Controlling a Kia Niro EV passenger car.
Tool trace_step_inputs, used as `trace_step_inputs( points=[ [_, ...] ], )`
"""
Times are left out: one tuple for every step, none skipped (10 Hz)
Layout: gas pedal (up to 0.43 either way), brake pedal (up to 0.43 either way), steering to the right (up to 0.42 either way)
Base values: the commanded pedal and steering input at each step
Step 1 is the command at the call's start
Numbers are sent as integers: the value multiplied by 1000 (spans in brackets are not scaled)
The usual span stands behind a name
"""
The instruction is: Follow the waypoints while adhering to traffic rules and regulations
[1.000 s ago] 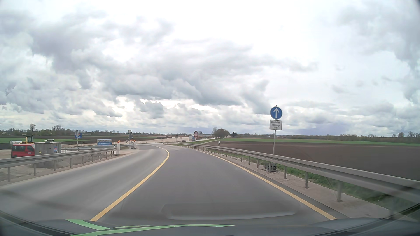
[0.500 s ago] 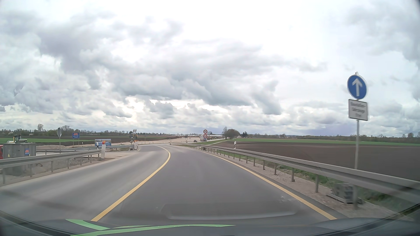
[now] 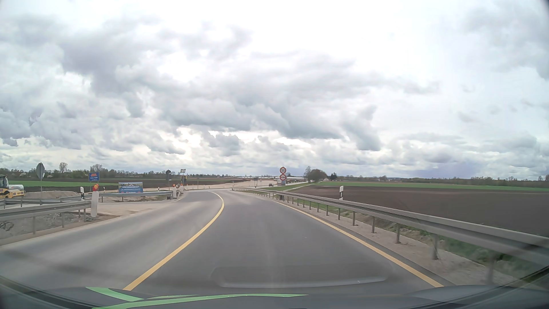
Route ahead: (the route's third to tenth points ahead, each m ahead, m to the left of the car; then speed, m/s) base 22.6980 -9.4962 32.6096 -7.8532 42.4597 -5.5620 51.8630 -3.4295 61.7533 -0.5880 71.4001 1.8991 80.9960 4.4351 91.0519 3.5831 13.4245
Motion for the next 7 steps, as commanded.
trace_step_inputs(
  points=[
    [98, 0, -27],
    [98, 0, -26],
    [98, 0, -26],
    [98, 0, -26],
    [98, 0, -25],
    [98, 0, -24],
    [98, 0, -24]
  ],
)
